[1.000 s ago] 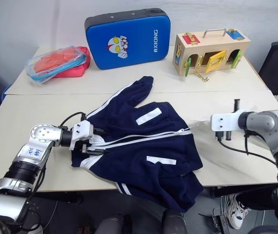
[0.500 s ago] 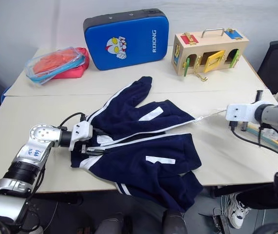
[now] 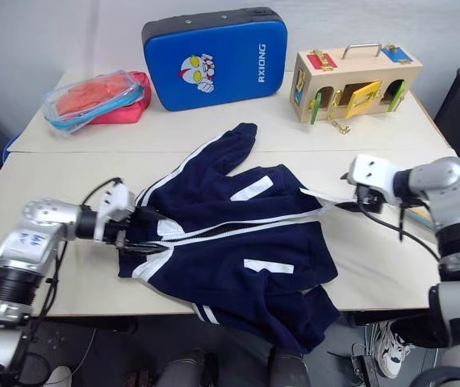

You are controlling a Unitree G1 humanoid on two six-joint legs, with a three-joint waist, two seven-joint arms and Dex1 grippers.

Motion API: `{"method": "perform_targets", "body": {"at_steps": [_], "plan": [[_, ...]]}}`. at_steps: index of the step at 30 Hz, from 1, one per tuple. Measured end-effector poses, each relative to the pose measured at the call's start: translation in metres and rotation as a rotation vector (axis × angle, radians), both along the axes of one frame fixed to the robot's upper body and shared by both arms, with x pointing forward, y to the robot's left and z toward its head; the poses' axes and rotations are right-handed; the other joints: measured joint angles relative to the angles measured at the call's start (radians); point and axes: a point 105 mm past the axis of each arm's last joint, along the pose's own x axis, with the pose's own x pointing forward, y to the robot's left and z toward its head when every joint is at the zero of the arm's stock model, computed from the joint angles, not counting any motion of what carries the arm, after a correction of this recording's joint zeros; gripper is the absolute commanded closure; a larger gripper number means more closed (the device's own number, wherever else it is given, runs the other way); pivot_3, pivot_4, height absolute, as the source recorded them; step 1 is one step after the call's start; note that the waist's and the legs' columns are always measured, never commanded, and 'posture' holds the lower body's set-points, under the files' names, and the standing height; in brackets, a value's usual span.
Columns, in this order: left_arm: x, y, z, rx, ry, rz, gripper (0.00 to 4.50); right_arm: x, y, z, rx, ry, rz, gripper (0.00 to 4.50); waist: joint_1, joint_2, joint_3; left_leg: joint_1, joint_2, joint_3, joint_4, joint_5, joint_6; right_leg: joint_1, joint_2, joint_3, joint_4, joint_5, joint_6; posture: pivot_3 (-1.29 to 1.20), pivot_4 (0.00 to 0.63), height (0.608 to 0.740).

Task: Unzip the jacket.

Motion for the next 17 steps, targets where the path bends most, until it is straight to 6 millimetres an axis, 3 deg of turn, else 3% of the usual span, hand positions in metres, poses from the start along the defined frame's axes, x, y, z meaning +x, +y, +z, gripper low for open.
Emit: {"method": "perform_targets", "body": {"at_steps": [4, 12, 17], "plan": [[-0.015, 0.042, 0.031, 0.042, -0.013, 0.101, 0.0, -0.026, -0.035, 0.028, 0.131, 0.075, -0.11, 0.04, -0.003, 0.001, 0.005, 0.0, 0.0, 0.001, -0.001, 0.0, 0.0, -0.001, 0.0, 0.001, 0.0, 0.0, 0.0, 0.0, 0.15, 0.74], [-0.051, 0.104, 0.05, 0.127, -0.012, 0.257, 0.0, -0.066, -0.074, 0.049, 0.352, 0.172, -0.282, 0.04, -0.005, 0.002, 0.008, 0.001, 0.001, 0.004, -0.002, 0.0, -0.001, -0.003, 0.0, 0.003, 0.0, 0.0, 0.0, 0.0, 0.15, 0.74], [-0.058, 0.109, 0.058, 0.114, -0.038, 0.274, 0.0, -0.073, -0.073, 0.048, 0.42, 0.192, -0.277, 0.04, -0.001, 0.002, 0.008, 0.001, 0.001, 0.009, -0.001, -0.001, -0.001, -0.003, 0.0, 0.004, 0.001, 0.0, 0.0, 0.0, 0.15, 0.74]]}}
